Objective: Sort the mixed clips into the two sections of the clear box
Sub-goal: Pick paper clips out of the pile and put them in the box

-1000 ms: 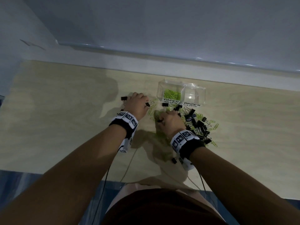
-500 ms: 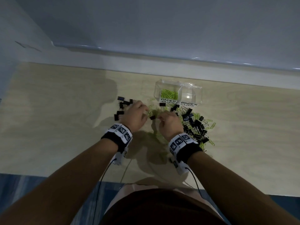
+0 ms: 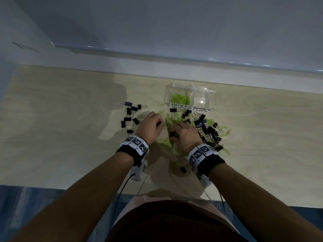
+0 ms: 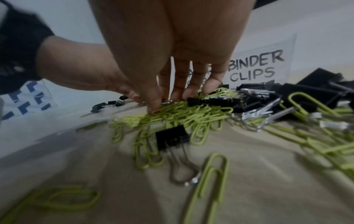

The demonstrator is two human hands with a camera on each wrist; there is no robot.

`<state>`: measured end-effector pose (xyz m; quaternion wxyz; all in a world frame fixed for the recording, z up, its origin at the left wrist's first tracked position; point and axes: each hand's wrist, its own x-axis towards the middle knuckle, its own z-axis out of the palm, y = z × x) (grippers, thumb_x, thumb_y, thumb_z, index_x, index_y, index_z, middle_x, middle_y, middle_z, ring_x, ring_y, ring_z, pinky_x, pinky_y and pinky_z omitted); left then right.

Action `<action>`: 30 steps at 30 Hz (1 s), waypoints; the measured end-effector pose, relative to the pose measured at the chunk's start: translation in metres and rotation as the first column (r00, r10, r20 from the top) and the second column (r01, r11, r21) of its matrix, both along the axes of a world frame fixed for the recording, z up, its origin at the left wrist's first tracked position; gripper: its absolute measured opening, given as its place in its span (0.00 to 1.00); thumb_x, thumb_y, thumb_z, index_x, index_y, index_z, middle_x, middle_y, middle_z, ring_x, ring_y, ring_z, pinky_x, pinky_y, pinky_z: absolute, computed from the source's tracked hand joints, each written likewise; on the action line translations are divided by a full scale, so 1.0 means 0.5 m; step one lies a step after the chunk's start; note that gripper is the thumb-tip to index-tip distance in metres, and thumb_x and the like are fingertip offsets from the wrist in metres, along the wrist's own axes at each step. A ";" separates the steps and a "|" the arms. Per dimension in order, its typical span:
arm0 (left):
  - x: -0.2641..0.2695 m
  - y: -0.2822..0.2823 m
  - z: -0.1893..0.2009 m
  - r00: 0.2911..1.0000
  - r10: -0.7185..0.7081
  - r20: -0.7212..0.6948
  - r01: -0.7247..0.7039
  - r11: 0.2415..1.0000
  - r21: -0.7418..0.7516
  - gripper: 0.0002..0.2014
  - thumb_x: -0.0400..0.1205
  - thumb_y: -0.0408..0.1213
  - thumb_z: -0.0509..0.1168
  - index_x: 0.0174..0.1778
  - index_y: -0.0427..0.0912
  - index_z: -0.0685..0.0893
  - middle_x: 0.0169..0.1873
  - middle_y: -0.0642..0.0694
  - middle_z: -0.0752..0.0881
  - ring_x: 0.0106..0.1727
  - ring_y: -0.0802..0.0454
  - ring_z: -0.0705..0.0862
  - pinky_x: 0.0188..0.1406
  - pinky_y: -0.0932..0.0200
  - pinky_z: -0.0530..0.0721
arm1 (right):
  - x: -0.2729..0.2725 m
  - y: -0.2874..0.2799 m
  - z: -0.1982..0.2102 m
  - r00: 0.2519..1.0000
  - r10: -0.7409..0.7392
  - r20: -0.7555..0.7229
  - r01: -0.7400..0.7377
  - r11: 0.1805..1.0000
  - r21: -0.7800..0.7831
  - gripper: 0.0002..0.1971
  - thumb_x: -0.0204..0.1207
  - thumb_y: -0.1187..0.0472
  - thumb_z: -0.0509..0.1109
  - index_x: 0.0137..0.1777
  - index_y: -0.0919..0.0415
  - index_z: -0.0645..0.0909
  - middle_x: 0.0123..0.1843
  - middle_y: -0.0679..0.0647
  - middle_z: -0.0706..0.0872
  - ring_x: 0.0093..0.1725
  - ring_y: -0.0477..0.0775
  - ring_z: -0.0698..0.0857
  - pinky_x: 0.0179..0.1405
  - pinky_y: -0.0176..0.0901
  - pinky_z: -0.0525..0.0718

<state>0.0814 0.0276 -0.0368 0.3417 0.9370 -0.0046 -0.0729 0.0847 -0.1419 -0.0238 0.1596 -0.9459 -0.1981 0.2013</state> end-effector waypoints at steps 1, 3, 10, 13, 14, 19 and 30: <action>-0.004 0.010 0.001 0.999 0.021 0.026 -0.020 1.000 -0.024 0.04 0.80 0.32 0.63 0.46 0.39 0.82 0.45 0.43 0.81 0.44 0.47 0.80 0.48 0.50 0.82 | 0.000 -0.002 0.001 1.000 -0.023 -0.013 0.024 0.999 0.026 0.16 0.70 0.55 0.72 0.58 0.55 0.79 0.61 0.55 0.81 0.59 0.62 0.78 0.60 0.62 0.78; -0.012 0.035 0.000 0.994 0.087 0.063 -0.085 0.996 -0.041 0.04 0.81 0.33 0.61 0.47 0.40 0.81 0.45 0.44 0.81 0.44 0.48 0.80 0.46 0.53 0.82 | -0.001 0.000 0.003 0.997 -0.072 -0.021 0.074 0.993 0.095 0.17 0.70 0.51 0.70 0.57 0.55 0.78 0.58 0.53 0.80 0.57 0.58 0.78 0.61 0.61 0.79; -0.039 0.139 -0.005 0.954 0.272 0.125 -0.291 0.942 0.170 0.09 0.81 0.31 0.59 0.54 0.39 0.82 0.51 0.39 0.83 0.54 0.40 0.78 0.52 0.45 0.81 | -0.019 0.080 0.017 0.998 0.063 -0.024 -0.056 0.971 0.231 0.17 0.74 0.44 0.62 0.57 0.51 0.79 0.55 0.52 0.79 0.56 0.56 0.78 0.59 0.59 0.77; -0.033 0.123 0.006 0.973 0.192 0.131 -0.218 0.950 0.224 0.10 0.80 0.30 0.59 0.54 0.39 0.83 0.55 0.39 0.82 0.58 0.39 0.75 0.56 0.44 0.79 | -0.017 0.077 0.026 0.999 0.043 -0.017 -0.038 0.967 0.251 0.15 0.74 0.48 0.62 0.56 0.52 0.80 0.53 0.52 0.79 0.54 0.56 0.79 0.57 0.58 0.79; -0.030 0.107 0.010 0.979 0.148 0.141 -0.174 0.964 0.200 0.11 0.80 0.30 0.59 0.54 0.39 0.83 0.55 0.40 0.82 0.58 0.40 0.75 0.58 0.46 0.79 | -0.015 0.063 0.026 1.000 -0.002 -0.009 0.005 0.966 0.260 0.13 0.74 0.52 0.63 0.54 0.54 0.82 0.52 0.52 0.80 0.52 0.57 0.79 0.54 0.57 0.81; -0.005 -0.016 0.031 0.991 -0.129 0.042 0.126 0.989 0.081 0.15 0.82 0.28 0.58 0.63 0.40 0.81 0.63 0.45 0.80 0.66 0.48 0.74 0.67 0.52 0.75 | -0.002 -0.047 -0.001 0.982 -0.173 0.071 0.159 0.973 0.169 0.12 0.66 0.70 0.68 0.48 0.60 0.85 0.47 0.57 0.83 0.47 0.63 0.81 0.46 0.57 0.84; 0.069 -0.080 0.010 0.959 -0.250 -0.130 0.276 0.926 0.259 0.24 0.80 0.24 0.57 0.73 0.40 0.70 0.70 0.38 0.71 0.68 0.37 0.72 0.64 0.43 0.76 | -0.013 -0.092 -0.002 0.999 -0.011 -0.033 0.009 0.999 -0.049 0.18 0.74 0.68 0.69 0.64 0.57 0.78 0.61 0.56 0.79 0.62 0.61 0.76 0.56 0.54 0.80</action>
